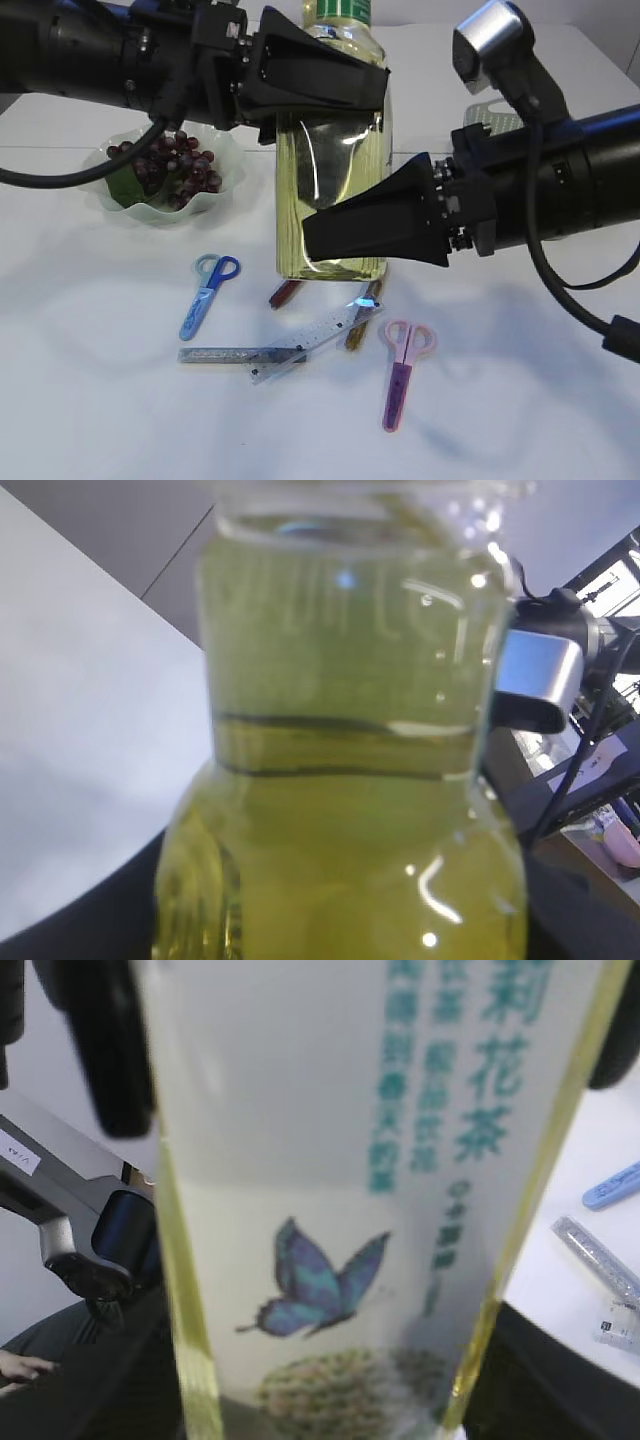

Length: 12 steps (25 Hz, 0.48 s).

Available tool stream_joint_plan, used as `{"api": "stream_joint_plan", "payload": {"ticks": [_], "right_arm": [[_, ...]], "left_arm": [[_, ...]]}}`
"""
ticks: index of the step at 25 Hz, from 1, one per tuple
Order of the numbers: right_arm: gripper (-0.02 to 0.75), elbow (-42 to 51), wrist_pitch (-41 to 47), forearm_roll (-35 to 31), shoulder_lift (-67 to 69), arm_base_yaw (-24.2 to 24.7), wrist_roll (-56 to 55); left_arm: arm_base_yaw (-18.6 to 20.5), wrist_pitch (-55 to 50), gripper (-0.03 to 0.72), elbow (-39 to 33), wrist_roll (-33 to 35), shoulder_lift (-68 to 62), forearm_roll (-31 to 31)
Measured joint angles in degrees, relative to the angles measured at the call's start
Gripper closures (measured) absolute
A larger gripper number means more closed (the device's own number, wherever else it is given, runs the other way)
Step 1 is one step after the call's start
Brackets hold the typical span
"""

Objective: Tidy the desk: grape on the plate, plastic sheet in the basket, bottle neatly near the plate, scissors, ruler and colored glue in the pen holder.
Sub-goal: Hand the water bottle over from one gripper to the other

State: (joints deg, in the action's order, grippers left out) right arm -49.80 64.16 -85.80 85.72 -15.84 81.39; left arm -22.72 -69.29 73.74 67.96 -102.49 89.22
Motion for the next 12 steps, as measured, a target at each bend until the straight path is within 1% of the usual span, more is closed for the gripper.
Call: {"api": "stream_joint_plan", "payload": {"ticks": [2,4,12], "right_arm": [[0.156,0.0,0.0,-0.1,0.0,0.0,-0.3],[0.123,0.0,0.0,-0.2,0.0,0.0,-0.4],[0.108,0.0,0.0,-0.6,0.0,0.0,-1.0]], "left_arm": [[0.0,-0.1,0.23,0.0,0.0,0.0,0.1],[0.0,-0.1,0.235,0.0,0.0,0.0,0.3],[0.0,0.0,0.241,0.0,-0.3,-0.1,0.6]]}}
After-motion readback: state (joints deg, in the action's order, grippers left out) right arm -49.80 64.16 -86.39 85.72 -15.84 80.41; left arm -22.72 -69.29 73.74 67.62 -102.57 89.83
